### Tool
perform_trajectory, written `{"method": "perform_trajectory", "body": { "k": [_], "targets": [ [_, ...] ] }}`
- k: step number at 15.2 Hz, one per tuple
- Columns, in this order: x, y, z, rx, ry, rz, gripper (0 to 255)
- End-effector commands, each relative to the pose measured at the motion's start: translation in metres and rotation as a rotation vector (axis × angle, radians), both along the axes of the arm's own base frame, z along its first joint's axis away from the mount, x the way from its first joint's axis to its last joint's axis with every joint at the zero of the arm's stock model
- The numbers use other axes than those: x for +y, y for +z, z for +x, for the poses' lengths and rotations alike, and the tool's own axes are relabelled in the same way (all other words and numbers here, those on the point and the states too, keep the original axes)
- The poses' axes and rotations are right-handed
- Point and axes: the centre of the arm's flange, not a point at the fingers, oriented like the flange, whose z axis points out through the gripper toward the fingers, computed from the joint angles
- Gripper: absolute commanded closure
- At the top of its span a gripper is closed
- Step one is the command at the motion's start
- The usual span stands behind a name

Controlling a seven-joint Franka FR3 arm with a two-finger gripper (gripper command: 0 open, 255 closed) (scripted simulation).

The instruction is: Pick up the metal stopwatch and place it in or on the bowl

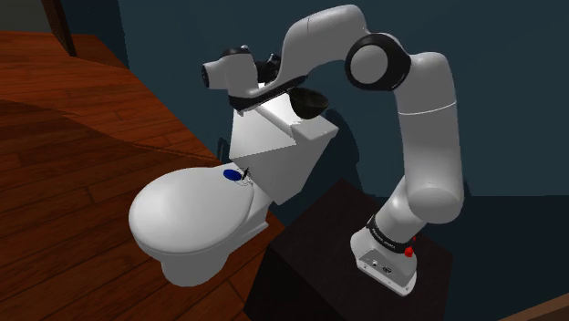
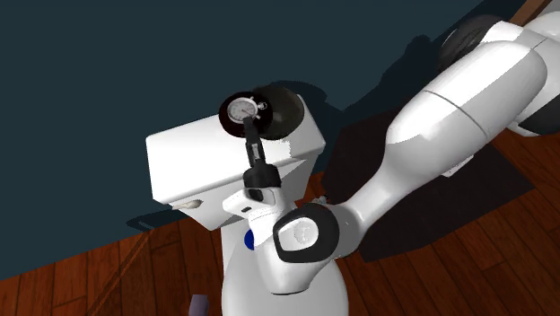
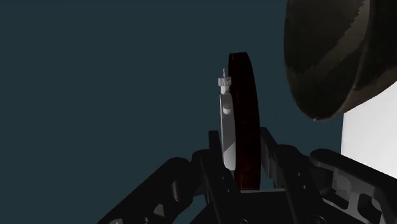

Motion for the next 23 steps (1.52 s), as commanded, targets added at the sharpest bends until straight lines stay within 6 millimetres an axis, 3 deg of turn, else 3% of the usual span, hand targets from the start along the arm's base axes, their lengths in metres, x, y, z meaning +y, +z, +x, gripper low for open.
{"method": "perform_trajectory", "body": {
  "k": [1,6,20,23],
  "targets": [
    [-0.015,-0.001,-0.023,-0.001,0.000,0.000,255],
    [-0.053,0.001,-0.086,-0.001,0.000,0.000,255],
    [-0.053,-0.073,-0.086,-0.001,0.000,0.000,255],
    [-0.053,-0.073,-0.086,-0.001,0.000,0.000,255]
  ]
}}
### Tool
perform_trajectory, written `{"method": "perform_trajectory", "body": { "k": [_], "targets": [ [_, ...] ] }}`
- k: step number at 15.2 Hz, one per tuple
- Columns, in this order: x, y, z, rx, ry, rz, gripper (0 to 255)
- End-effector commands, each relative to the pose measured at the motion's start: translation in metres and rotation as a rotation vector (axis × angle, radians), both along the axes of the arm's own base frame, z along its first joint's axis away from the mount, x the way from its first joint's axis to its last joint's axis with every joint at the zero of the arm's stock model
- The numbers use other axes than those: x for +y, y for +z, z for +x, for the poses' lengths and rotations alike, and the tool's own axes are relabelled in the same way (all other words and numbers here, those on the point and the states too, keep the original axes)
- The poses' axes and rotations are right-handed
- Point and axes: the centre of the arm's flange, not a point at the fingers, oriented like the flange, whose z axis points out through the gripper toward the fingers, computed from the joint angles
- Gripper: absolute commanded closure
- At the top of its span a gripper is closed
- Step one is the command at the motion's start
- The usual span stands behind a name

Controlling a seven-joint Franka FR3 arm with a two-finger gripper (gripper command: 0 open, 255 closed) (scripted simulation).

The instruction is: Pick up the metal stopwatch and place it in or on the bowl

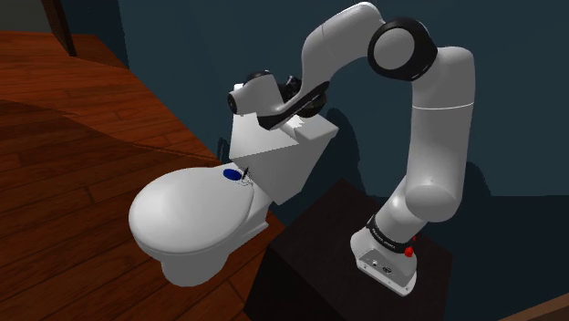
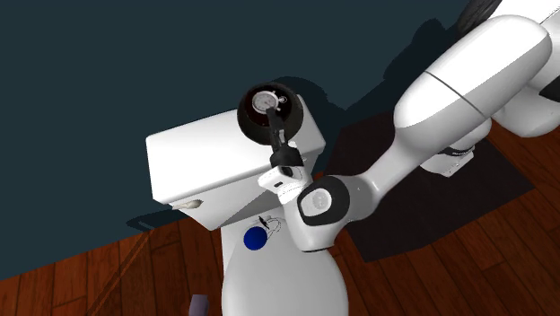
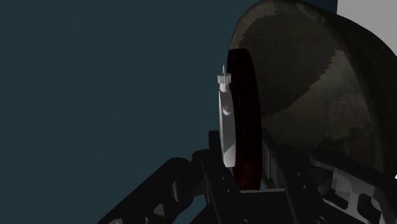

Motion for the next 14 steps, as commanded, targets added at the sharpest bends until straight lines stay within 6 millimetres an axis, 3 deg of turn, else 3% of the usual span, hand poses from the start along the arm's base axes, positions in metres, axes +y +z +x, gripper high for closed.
{"method": "perform_trajectory", "body": {
  "k": [1,5,6,10,11,14],
  "targets": [
    [-0.009,-0.016,-0.008,0.022,-0.047,0.023,255],
    [-0.009,-0.016,-0.008,0.022,-0.047,0.023,255],
    [-0.009,-0.015,-0.008,0.022,-0.047,0.024,0],
    [-0.014,-0.017,-0.005,0.021,-0.046,0.023,0],
    [-0.009,-0.016,-0.008,0.022,-0.047,0.023,0],
    [0.030,-0.018,-0.002,0.022,-0.047,0.023,0]
  ]
}}
